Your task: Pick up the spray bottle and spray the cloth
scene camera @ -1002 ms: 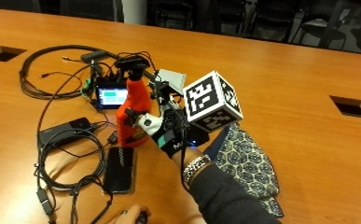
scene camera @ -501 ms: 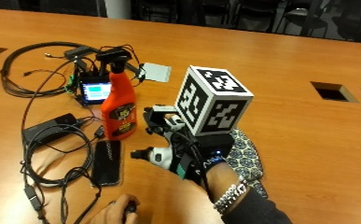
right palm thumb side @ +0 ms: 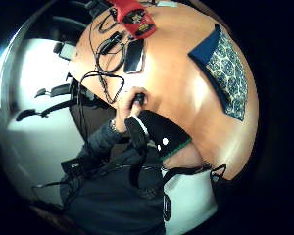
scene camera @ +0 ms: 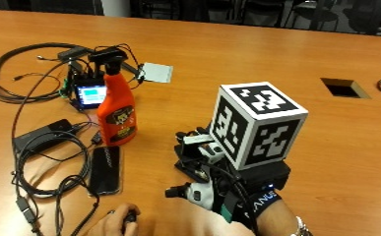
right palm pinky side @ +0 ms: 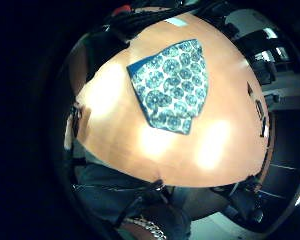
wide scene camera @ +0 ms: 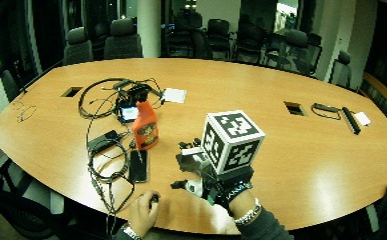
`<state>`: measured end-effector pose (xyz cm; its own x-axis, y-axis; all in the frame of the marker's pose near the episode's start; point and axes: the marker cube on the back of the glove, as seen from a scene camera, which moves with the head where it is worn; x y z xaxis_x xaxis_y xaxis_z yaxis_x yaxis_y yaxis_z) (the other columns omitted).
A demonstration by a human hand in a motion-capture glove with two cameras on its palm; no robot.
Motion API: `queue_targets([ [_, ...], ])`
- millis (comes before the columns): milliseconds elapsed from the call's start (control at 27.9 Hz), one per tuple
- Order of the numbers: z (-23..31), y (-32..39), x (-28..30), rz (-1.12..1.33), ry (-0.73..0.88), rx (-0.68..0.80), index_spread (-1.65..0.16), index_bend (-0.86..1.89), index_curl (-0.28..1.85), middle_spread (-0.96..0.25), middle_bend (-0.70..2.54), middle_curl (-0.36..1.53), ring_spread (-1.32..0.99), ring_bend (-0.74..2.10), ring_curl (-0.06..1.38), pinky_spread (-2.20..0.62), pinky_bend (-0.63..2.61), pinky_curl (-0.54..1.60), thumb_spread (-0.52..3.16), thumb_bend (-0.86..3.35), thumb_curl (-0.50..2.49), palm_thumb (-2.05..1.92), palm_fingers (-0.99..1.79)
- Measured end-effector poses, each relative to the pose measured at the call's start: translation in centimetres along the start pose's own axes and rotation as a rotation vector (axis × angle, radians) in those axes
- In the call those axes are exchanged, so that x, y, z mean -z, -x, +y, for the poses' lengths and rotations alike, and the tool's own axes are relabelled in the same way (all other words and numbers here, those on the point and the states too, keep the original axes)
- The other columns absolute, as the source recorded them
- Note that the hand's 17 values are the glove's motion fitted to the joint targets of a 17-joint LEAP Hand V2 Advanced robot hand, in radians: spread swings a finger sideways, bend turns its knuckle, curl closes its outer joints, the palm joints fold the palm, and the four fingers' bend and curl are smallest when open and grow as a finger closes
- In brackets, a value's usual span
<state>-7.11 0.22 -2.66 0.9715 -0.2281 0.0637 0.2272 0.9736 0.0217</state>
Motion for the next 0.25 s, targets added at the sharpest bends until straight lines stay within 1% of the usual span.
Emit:
queue_targets([
  [251,0.27,-0.54,0.08,0.005,0.007,-0.018,-0.46,0.14,0.24,-0.02,0.17,0.29,-0.03,0.38,0.34,0.25,0.47,0.37,1.05,-0.02,0.32,0.44,0.31],
])
